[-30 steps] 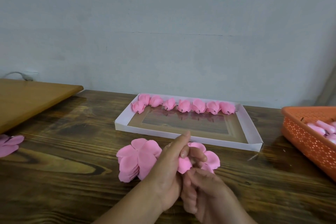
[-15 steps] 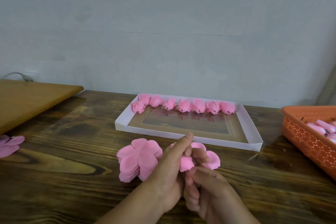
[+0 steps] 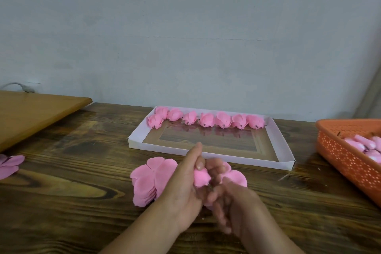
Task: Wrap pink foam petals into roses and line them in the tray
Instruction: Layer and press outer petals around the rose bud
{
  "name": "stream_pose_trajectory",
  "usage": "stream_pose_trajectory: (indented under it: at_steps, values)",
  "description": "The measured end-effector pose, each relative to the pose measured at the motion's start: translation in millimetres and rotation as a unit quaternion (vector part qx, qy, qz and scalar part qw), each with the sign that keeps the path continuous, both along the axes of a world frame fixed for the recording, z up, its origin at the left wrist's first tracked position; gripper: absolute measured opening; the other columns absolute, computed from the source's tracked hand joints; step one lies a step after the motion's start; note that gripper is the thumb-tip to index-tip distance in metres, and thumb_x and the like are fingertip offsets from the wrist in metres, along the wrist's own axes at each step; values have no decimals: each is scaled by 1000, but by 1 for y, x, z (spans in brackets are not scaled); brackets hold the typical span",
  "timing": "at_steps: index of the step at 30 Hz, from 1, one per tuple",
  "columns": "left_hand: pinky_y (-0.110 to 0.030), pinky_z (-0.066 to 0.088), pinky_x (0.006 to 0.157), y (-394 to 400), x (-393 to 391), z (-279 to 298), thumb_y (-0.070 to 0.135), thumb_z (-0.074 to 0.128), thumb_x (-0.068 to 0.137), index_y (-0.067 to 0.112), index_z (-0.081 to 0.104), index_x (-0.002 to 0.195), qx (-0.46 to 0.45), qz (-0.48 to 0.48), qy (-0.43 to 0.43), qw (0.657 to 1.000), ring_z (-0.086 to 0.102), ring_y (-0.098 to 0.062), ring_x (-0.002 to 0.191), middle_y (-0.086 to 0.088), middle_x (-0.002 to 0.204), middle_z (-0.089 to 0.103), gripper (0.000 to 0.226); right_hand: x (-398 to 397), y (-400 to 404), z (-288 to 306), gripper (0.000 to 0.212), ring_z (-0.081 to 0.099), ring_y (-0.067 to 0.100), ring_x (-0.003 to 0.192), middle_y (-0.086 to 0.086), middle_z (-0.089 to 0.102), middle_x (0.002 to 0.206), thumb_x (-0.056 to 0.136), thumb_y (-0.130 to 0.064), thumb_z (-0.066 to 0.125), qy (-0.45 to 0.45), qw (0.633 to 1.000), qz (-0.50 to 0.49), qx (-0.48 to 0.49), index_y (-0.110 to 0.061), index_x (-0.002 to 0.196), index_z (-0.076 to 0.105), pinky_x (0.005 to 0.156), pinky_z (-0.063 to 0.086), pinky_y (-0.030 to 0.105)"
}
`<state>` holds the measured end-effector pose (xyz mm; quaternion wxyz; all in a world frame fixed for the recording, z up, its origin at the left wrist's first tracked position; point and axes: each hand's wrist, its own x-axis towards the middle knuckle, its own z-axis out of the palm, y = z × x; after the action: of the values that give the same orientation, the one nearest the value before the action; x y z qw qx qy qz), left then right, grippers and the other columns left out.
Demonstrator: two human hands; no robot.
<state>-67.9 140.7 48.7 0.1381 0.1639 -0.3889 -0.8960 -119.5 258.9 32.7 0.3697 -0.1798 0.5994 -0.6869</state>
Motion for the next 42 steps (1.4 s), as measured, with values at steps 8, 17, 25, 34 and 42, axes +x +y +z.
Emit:
stream_pose_trajectory:
  at_steps: [8,17,25,34,42]
  values:
    - [-31,47,70,-31,-6,3,37,58,98,23,54,43,89,113,54,988,75,-13,69,0,84,78,57,-53,29,-22,40,54,18,113,-6,62,117,88,-42,63,482,805,-210,274,-22,123,62,91,45,32]
    - [-31,47,73,-23,-8,-3,38,60,94,23,55,44,56,88,35,994,77,-15,78,-2,90,79,52,-60,23,-32,18,55,16,97,-9,60,98,84,-39,72,499,800,-178,283,-27,97,75,81,47,29]
    - [-31,48,72,-22,-8,-3,37,64,89,22,56,45,44,82,28,995,77,-15,79,-2,90,79,47,-57,22,-33,23,53,13,101,-15,56,100,81,-31,75,525,779,-202,277,-27,104,76,77,45,28]
    - [-31,48,72,-20,-9,-4,37,64,90,22,56,46,51,80,19,995,77,-15,76,-3,88,79,47,-57,21,-34,11,60,20,106,-4,62,117,76,-25,81,554,757,-206,277,-23,86,77,75,40,26]
    - [-31,49,75,-20,-10,-5,37,63,91,21,55,45,38,75,17,996,77,-15,81,-3,89,79,49,-43,17,-27,23,55,6,58,-5,62,60,86,-26,61,450,852,-228,141,-23,63,62,50,43,19]
